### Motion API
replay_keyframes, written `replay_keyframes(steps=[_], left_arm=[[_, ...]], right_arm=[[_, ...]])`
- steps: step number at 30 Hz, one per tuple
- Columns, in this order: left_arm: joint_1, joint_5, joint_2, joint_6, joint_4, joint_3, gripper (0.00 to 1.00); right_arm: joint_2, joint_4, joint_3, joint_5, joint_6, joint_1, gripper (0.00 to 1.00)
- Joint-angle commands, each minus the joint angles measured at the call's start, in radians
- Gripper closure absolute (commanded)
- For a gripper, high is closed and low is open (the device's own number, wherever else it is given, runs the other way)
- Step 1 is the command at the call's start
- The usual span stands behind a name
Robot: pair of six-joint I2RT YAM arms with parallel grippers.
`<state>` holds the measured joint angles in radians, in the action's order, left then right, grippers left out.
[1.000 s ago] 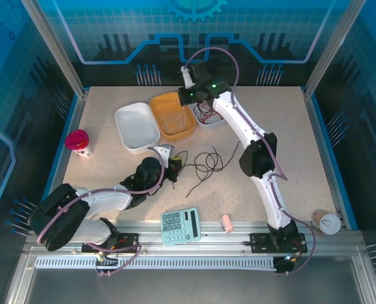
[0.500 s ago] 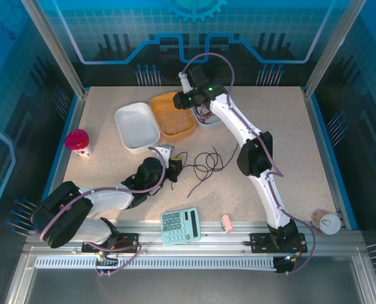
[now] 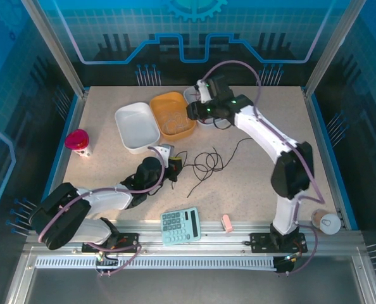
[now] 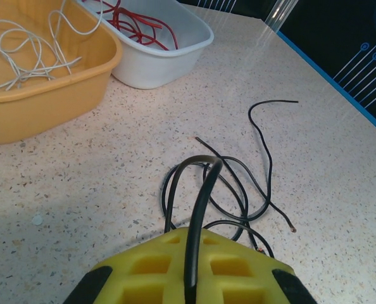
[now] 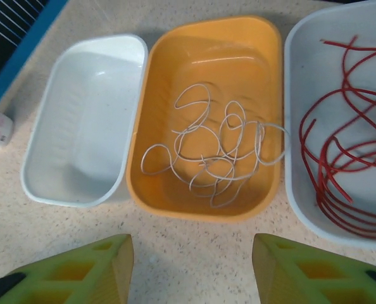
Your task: Untangle the cables
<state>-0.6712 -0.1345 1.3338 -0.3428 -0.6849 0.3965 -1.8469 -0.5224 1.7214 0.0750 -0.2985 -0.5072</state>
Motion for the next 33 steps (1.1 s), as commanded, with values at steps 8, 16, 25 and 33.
replay_keyframes(steps=[8, 16, 25, 33], left_arm=[[0.008, -0.016, -0.055, -0.009, 0.032, 0.029, 0.97], [0.008, -0.017, -0.034, -0.009, 0.039, 0.048, 0.97], [0.008, 0.003, -0.024, -0.014, 0.038, 0.056, 0.97], [0.008, 0.021, -0.013, -0.028, 0.035, 0.059, 0.97]], right_arm=[[0.155, 0.044, -0.184, -0.116, -0.027, 0.014, 0.62], [-0.148, -0.099, 0.111, -0.179, 0.026, 0.004, 0.61], [-0.431, -0.182, 0.426, -0.186, 0.053, 0.002, 0.54], [-0.546, -0.189, 0.522, -0.168, 0.056, 0.021, 0.56]])
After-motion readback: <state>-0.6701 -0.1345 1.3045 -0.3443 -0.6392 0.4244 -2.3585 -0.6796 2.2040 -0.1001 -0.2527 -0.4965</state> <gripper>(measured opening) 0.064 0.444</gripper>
